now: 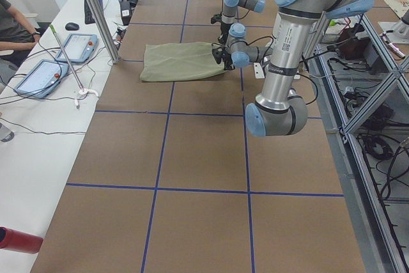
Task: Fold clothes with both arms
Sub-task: 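Grasp the near shirt corner with the right gripper while the left gripper holds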
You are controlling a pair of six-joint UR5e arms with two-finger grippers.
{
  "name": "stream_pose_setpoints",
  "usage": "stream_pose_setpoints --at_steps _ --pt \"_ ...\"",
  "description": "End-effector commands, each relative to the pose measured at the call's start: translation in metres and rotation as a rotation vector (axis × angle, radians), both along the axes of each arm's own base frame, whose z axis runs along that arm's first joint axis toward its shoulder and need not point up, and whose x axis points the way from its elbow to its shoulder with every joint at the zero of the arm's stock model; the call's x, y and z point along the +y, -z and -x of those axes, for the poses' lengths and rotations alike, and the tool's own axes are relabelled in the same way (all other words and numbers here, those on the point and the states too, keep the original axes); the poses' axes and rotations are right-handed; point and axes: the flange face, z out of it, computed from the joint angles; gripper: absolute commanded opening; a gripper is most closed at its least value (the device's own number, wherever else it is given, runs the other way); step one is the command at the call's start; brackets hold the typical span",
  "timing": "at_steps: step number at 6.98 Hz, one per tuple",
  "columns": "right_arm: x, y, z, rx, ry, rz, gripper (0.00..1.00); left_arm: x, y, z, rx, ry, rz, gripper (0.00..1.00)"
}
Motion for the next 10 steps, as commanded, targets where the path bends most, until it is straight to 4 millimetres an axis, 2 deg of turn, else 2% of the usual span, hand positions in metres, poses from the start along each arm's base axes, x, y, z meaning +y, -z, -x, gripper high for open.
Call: stream_pose_setpoints --at_steps 1,3,4,5,10 --pt "-0.002 0.0 0.0 0.0 -0.006 0.0 1.0 0.0 0.001 0.0 0.001 0.0 0.0 0.0" --pt "-0.005 -0.005 0.007 0.015 -0.008 0.006 1.0 0.0 0.003 0.0 0.004 0.0 -0.001 0.0" --pt "-0.009 -0.009 0.022 0.032 -0.009 0.014 1.0 0.0 0.003 0.0 0.004 0.0 -0.001 0.0" --pt "-0.011 -0.007 0.028 0.038 -0.009 0.016 1.0 0.0 0.003 0.0 0.004 0.0 -0.001 0.0" --pt "-0.01 -0.012 0.026 0.047 -0.009 0.021 0.99 0.0 0.003 0.0 0.004 0.0 -0.001 0.0"
